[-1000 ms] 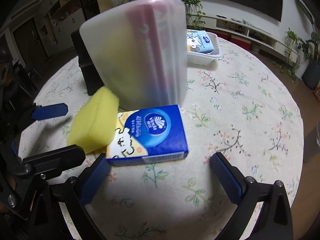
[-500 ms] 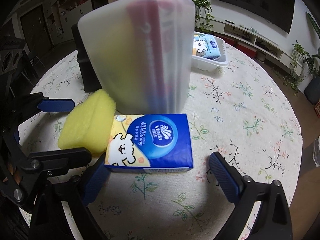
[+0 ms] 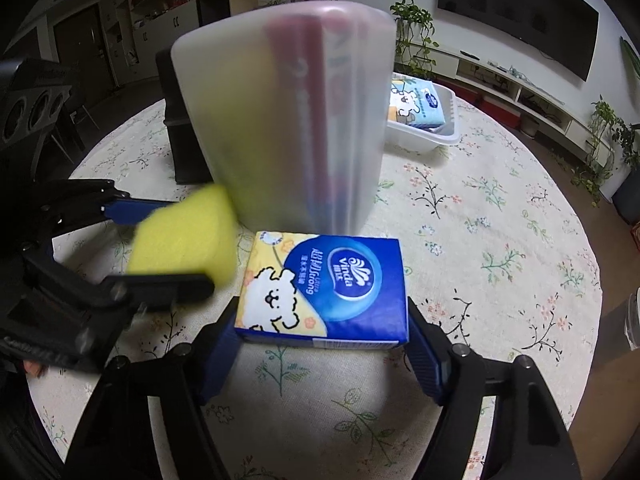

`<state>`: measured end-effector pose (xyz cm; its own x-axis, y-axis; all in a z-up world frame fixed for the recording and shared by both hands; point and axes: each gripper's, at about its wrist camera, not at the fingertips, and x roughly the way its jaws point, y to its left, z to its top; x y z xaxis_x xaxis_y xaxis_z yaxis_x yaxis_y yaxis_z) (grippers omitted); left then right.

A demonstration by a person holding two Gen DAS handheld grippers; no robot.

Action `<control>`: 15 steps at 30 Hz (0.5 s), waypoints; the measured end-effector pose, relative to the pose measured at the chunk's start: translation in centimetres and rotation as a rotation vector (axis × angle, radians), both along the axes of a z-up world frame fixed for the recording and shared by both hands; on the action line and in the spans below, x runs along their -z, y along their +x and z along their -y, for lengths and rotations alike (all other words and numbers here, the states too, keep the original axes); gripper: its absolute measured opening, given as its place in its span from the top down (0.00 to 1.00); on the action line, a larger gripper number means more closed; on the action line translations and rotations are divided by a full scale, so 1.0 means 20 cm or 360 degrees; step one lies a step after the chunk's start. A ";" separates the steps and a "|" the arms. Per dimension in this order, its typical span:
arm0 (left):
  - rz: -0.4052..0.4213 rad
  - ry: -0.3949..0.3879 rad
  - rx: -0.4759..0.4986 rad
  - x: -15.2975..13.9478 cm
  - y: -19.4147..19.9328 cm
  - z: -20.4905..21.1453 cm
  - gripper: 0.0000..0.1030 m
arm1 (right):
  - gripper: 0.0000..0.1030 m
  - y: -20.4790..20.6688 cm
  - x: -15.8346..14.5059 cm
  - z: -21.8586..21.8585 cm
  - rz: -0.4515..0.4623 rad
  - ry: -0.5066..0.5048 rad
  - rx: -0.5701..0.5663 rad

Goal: Organize soft objects
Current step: 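Grasp the small yellow sponge with the left tool while the right tool grasps the blue tissue pack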

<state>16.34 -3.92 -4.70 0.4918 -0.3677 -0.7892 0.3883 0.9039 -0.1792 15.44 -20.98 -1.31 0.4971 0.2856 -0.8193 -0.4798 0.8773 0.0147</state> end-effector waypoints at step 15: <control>0.0016 -0.0080 -0.0187 -0.05 -0.19 -0.17 0.53 | 0.26 -0.09 -0.01 0.02 -0.0020 0.0065 0.0057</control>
<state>12.47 -0.43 -3.68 0.5415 -0.3461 -0.7661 0.2825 0.9332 -0.2219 13.61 -21.40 -1.01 0.4975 0.3010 -0.8135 -0.4477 0.8924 0.0564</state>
